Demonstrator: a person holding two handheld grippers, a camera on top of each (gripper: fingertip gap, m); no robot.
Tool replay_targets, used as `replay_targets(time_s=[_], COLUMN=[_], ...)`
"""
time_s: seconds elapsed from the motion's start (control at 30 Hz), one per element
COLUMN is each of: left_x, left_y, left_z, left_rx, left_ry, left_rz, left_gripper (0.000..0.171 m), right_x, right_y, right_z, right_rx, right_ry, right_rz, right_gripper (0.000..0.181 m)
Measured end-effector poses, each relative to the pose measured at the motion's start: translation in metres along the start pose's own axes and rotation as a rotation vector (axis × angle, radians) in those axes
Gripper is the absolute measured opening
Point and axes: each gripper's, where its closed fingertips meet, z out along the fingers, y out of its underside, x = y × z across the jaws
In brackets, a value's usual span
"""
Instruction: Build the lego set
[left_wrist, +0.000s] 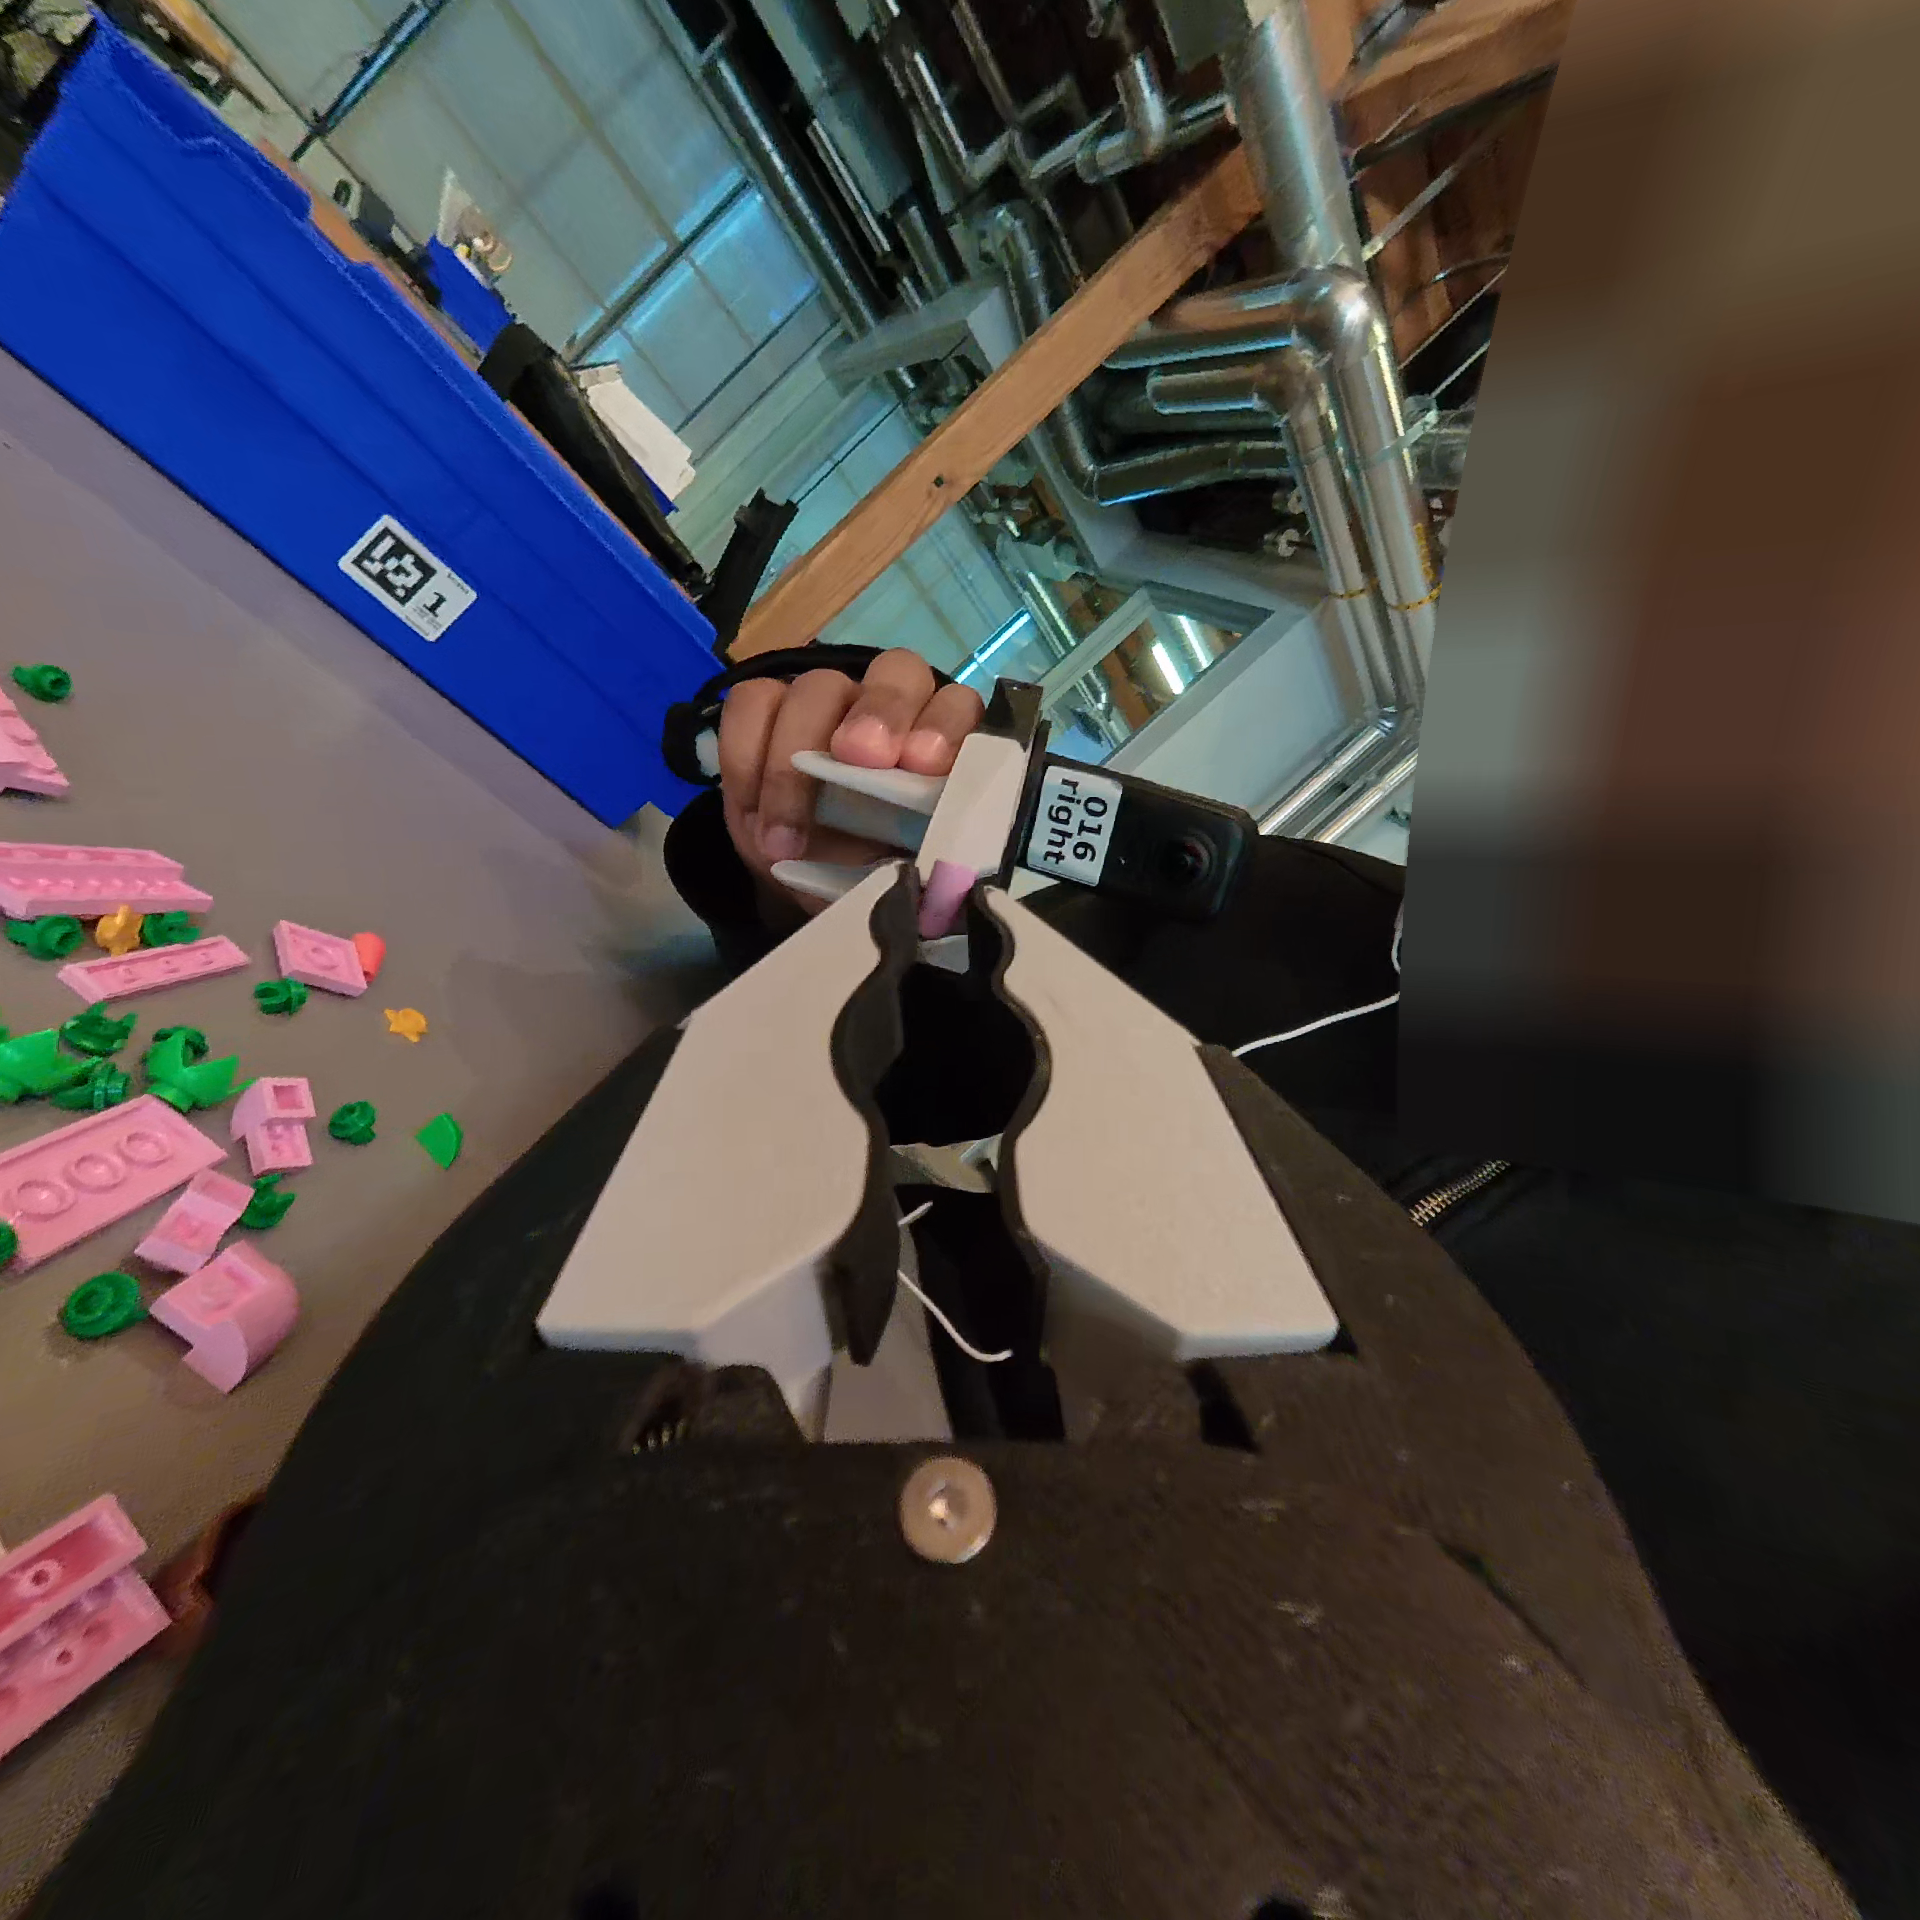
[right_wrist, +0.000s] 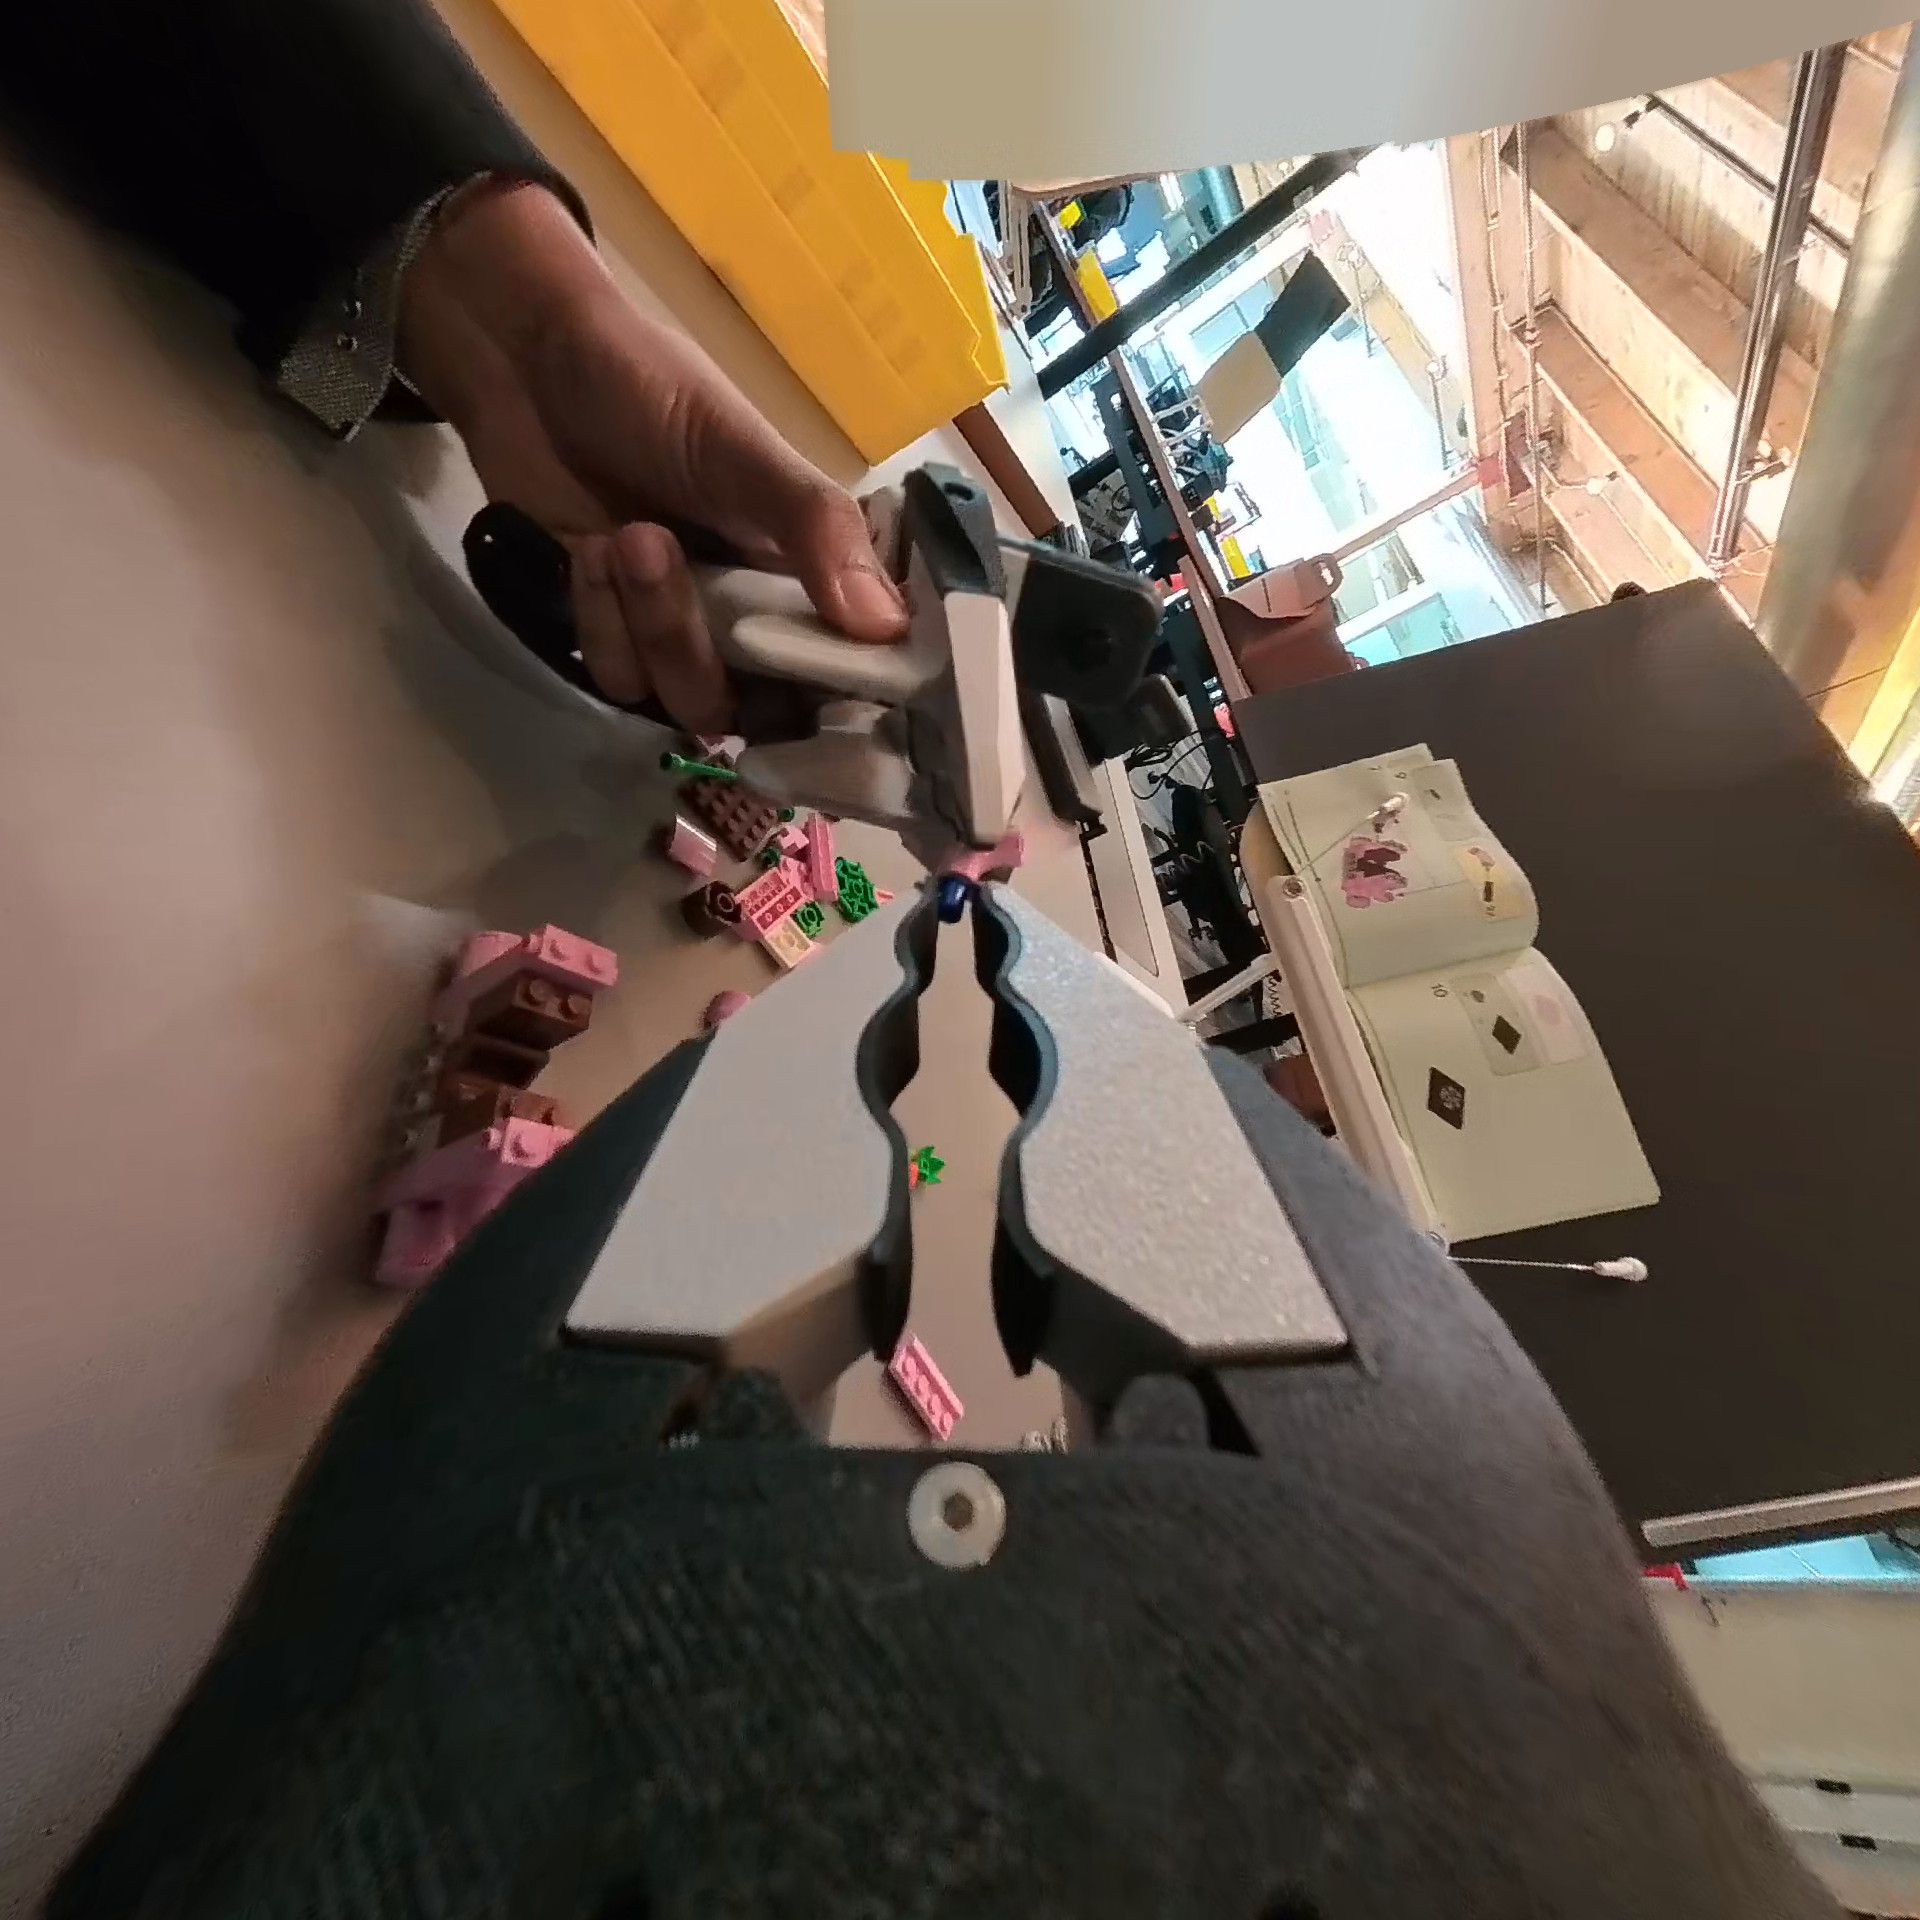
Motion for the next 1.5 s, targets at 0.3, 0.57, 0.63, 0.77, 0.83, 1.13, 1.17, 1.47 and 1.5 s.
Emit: replay_targets(time_s=[0.3,0.57,0.63,0.77,0.83,1.13,1.17,1.47,1.5], left_x=[-0.003,0.003,-0.002,0.001,0.002,-0.021,-0.022,-0.005,-0.004], left_y=[0.008,0.009,0.010,0.018,0.025,0.065,0.064,0.038,0.037], left_z=[-0.004,-0.008,-0.013,-0.018,-0.020,-0.034,-0.035,-0.034,-0.033], left_rx=[-0.130,-0.158,-0.173,-0.205,-0.235,-0.422,-0.420,-0.222,-0.212], left_ry=[-0.131,-0.170,-0.228,-0.295,-0.342,-0.495,-0.494,-0.431,-0.434], left_rz=[0.119,0.203,0.252,0.410,0.501,0.629,0.621,0.590,0.596], left_gripper=[0.004,0.005,0.005,0.005,0.005,0.005,0.005,0.005,0.005], right_x=[-0.005,-0.013,-0.023,-0.054,-0.076,-0.110,-0.108,-0.072,-0.069], right_y=[0.000,-0.010,-0.008,0.014,0.020,0.039,0.038,0.025,0.021], right_z=[-0.001,-0.003,-0.006,-0.005,-0.002,0.008,0.009,0.018,0.018], right_rx=[0.010,0.129,0.137,-0.016,-0.090,-0.227,-0.217,-0.058,-0.029], right_ry=[-0.074,-0.221,-0.380,-0.573,-0.653,-0.750,-0.747,-0.634,-0.631], right_rz=[0.085,0.343,0.538,0.665,0.662,0.680,0.694,0.881,0.908], right_gripper=[0.003,0.016,0.034,0.044,0.043,0.019,0.019,0.019,0.019])
